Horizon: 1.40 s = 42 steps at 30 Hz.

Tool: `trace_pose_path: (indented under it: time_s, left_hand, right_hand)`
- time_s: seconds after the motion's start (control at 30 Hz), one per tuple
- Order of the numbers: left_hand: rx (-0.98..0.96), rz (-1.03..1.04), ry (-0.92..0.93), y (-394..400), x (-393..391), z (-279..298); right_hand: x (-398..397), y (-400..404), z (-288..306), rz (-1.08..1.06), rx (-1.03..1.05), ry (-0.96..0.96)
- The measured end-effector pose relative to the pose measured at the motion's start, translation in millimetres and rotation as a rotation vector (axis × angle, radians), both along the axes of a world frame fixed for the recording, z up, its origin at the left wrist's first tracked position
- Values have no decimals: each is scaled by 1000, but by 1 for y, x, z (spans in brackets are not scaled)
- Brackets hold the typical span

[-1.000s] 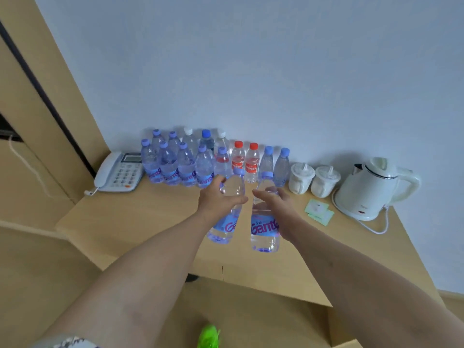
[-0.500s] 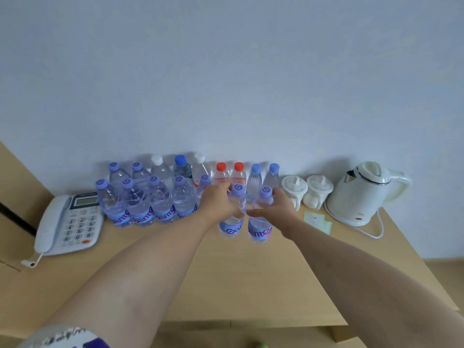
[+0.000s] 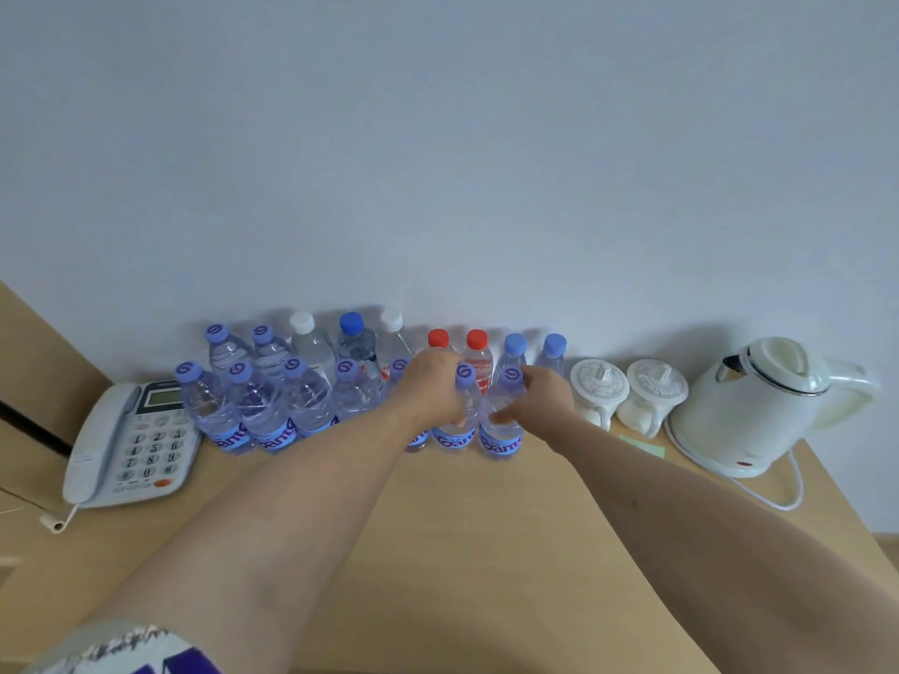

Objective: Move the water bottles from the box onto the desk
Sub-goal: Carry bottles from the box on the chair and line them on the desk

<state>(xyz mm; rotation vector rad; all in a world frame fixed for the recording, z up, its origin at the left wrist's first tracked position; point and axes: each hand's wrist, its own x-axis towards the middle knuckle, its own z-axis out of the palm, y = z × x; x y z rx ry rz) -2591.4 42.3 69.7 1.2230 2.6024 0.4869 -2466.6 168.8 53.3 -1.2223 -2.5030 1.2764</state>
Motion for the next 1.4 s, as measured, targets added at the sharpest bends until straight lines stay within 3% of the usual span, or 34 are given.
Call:
trace_pose_path:
  time_s: [0.87, 1.13, 1.4]
  left_hand:
    - [-85, -201, 218, 11, 0, 11]
    - [-37, -245, 284, 26, 25, 31]
    - [56, -472, 241, 70, 105, 40]
  right_hand:
    - [-11, 3, 18, 96, 111, -14]
    - [37, -4, 37, -18, 256, -49]
    - [143, -5, 43, -265, 261, -115]
